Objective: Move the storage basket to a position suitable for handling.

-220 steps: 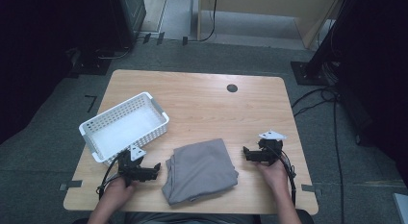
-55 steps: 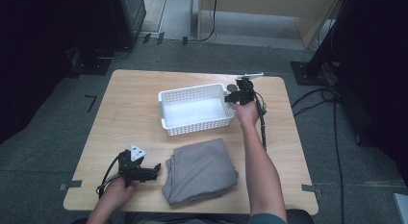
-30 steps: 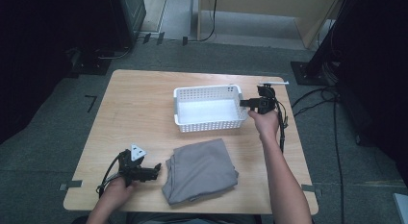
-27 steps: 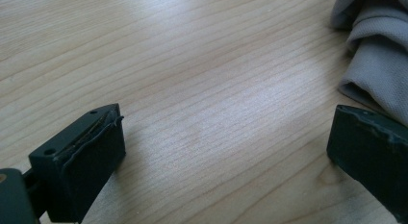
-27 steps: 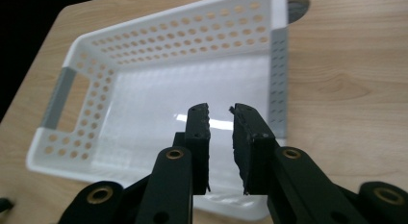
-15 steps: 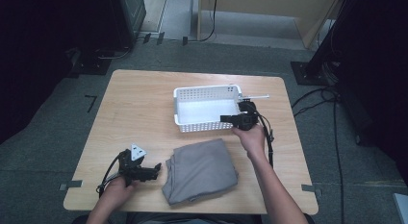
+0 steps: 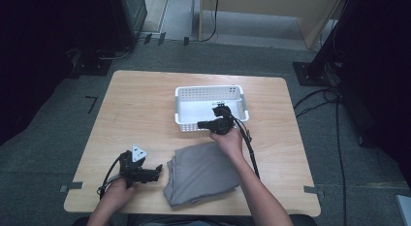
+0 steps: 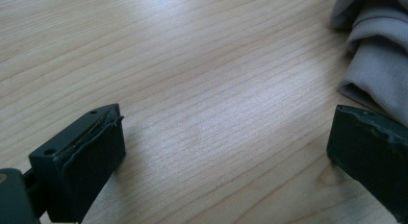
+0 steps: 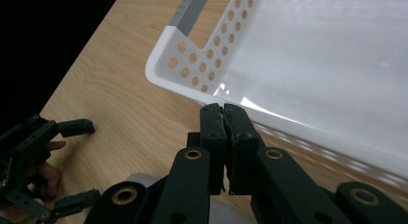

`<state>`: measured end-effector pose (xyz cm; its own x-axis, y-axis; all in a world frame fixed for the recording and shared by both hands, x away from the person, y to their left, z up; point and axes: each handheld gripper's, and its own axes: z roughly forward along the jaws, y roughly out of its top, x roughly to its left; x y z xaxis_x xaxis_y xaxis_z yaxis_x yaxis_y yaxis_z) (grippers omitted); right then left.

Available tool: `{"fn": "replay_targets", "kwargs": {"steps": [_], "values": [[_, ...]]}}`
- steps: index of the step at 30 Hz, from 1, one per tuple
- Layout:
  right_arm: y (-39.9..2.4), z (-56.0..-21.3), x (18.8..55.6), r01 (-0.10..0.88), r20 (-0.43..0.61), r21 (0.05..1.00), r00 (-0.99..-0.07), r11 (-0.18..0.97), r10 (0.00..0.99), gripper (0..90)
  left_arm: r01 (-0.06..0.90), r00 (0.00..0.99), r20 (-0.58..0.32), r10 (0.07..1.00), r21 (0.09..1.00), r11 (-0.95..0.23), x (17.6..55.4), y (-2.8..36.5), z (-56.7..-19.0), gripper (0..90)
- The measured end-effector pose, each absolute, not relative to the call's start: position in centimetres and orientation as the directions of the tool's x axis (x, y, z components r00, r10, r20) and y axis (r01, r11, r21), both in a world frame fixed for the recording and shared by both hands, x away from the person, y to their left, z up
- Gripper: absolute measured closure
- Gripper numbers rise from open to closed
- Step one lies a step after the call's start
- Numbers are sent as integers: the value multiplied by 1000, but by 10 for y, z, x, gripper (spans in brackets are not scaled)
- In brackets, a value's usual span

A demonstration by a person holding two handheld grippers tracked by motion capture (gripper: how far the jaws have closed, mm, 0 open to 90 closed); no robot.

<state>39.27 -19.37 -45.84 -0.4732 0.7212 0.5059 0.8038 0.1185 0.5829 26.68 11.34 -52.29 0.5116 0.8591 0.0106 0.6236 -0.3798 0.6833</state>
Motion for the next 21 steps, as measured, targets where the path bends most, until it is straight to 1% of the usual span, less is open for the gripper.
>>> {"fn": "replay_targets", "kwargs": {"steps": [4,15,21], "values": [[-183,-458,395,789,486,597,-499,144,717,867,624,512,11,859,683,-380,267,113,-523,0],[-178,-458,408,790,489,597,-498,142,716,865,624,511,9,860,684,-378,267,113,-523,0],[-181,-453,409,787,499,603,-501,132,707,811,624,511,8,860,684,-378,267,113,-523,0]]}}
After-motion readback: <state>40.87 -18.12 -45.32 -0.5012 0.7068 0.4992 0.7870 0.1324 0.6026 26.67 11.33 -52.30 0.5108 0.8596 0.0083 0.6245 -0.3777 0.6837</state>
